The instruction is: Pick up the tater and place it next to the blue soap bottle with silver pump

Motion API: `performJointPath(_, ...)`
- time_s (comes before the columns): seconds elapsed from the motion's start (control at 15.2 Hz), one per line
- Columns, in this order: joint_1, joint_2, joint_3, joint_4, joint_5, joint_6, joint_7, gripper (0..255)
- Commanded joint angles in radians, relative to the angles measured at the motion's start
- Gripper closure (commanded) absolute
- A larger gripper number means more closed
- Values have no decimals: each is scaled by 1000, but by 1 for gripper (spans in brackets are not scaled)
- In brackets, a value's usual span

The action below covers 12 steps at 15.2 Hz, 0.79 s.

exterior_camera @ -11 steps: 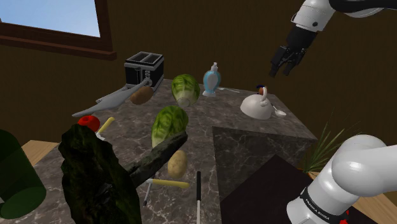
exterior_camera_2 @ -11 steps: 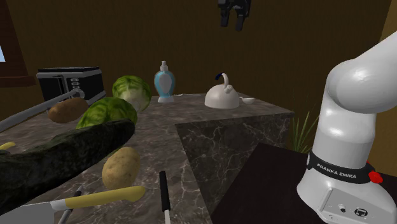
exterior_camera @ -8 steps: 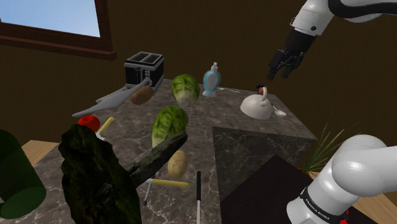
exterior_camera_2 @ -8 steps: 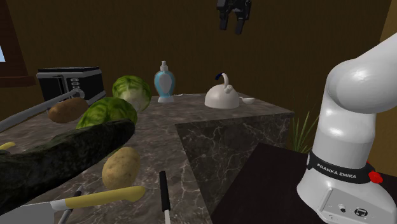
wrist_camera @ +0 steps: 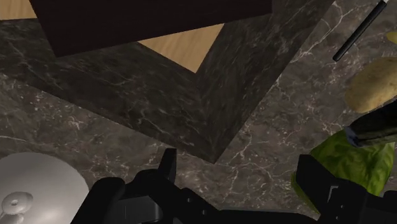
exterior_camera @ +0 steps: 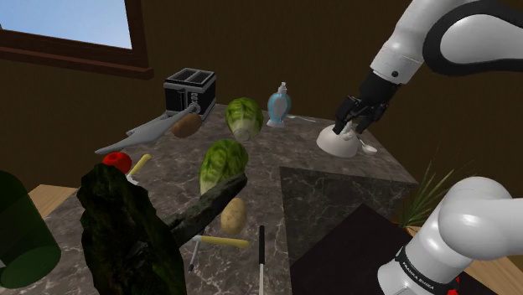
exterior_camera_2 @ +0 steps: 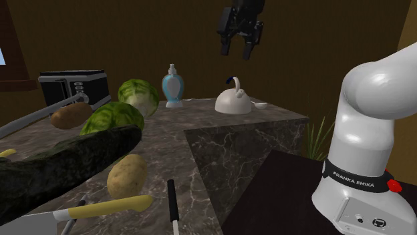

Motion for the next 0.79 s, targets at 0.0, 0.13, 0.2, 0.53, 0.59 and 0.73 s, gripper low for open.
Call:
performJointPath(0.0,16,-23,47,-50,47,47,64,0)
performJointPath(0.13,33,-34,96,-97,93,103,122,0)
performJointPath(0.2,42,-35,121,-118,116,132,151,0)
performJointPath(0.53,87,-2,265,-194,239,297,300,0)
performJointPath(0.59,94,13,297,-203,263,334,330,0)
performJointPath(0.73,106,54,363,-214,310,412,390,0)
